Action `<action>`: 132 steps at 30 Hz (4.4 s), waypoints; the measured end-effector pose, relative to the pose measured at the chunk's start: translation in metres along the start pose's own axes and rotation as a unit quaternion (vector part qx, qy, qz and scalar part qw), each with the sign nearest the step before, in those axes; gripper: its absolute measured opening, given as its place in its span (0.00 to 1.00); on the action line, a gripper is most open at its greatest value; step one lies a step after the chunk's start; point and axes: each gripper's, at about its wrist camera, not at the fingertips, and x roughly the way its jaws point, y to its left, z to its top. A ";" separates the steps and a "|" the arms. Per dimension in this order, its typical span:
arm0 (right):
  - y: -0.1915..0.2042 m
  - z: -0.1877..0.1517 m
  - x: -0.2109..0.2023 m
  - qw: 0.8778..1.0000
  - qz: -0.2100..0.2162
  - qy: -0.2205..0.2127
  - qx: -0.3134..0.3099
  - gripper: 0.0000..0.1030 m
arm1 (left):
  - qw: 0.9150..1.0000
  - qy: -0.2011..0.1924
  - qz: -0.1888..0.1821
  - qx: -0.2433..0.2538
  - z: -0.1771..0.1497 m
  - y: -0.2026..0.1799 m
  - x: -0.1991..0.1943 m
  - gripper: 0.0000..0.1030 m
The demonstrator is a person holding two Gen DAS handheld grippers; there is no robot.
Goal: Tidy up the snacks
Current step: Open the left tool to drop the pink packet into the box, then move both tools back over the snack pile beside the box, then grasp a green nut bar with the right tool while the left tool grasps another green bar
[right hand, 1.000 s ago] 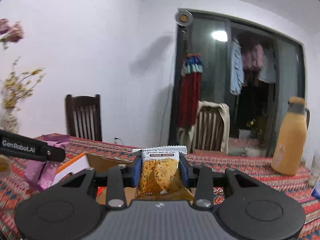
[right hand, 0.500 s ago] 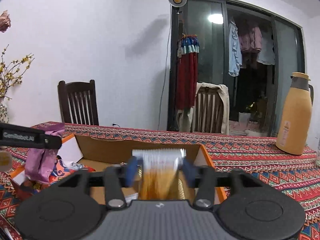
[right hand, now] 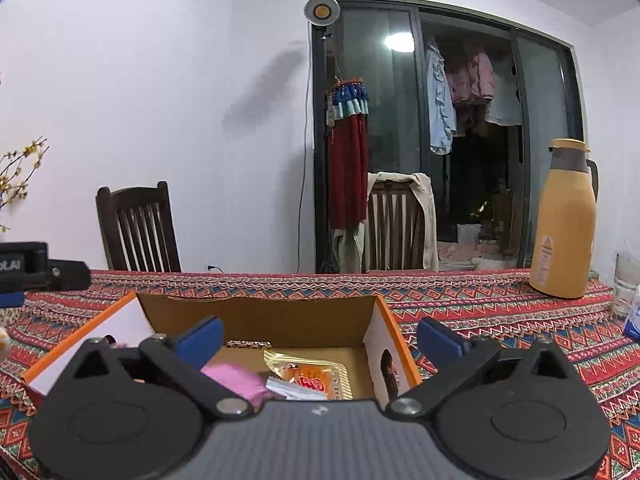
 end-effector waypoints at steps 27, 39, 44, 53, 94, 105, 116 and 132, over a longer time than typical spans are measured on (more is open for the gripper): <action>-0.009 0.001 -0.011 0.999 0.003 0.025 0.030 1.00 | 1.000 0.016 -0.019 -0.002 -0.004 -0.001 -0.004 1.00; -0.008 -0.002 -0.014 0.999 0.009 0.028 0.033 1.00 | 0.999 0.028 -0.020 -0.003 -0.006 -0.001 -0.002 1.00; -0.009 -0.001 -0.015 0.999 0.005 0.025 0.034 1.00 | 0.999 0.029 -0.019 -0.002 -0.005 -0.002 -0.003 1.00; -0.011 0.008 -0.032 0.999 0.022 0.006 0.046 1.00 | 1.000 0.008 -0.010 -0.010 0.009 -0.005 -0.040 1.00; -0.067 -0.089 -0.086 0.981 -0.018 0.192 -0.016 0.56 | 0.994 0.110 -0.021 0.010 -0.096 0.043 -0.072 1.00; -0.060 -0.094 -0.088 0.984 -0.009 0.178 -0.023 0.35 | 0.992 0.121 -0.045 0.002 -0.096 0.044 -0.067 1.00; -0.057 -0.092 -0.109 0.993 -0.021 0.113 -0.031 0.35 | 0.993 0.108 -0.040 0.023 -0.096 0.036 -0.079 1.00; -0.066 -0.090 -0.122 0.997 0.011 0.072 -0.002 0.35 | 0.982 0.151 -0.078 0.082 -0.114 -0.006 -0.108 0.74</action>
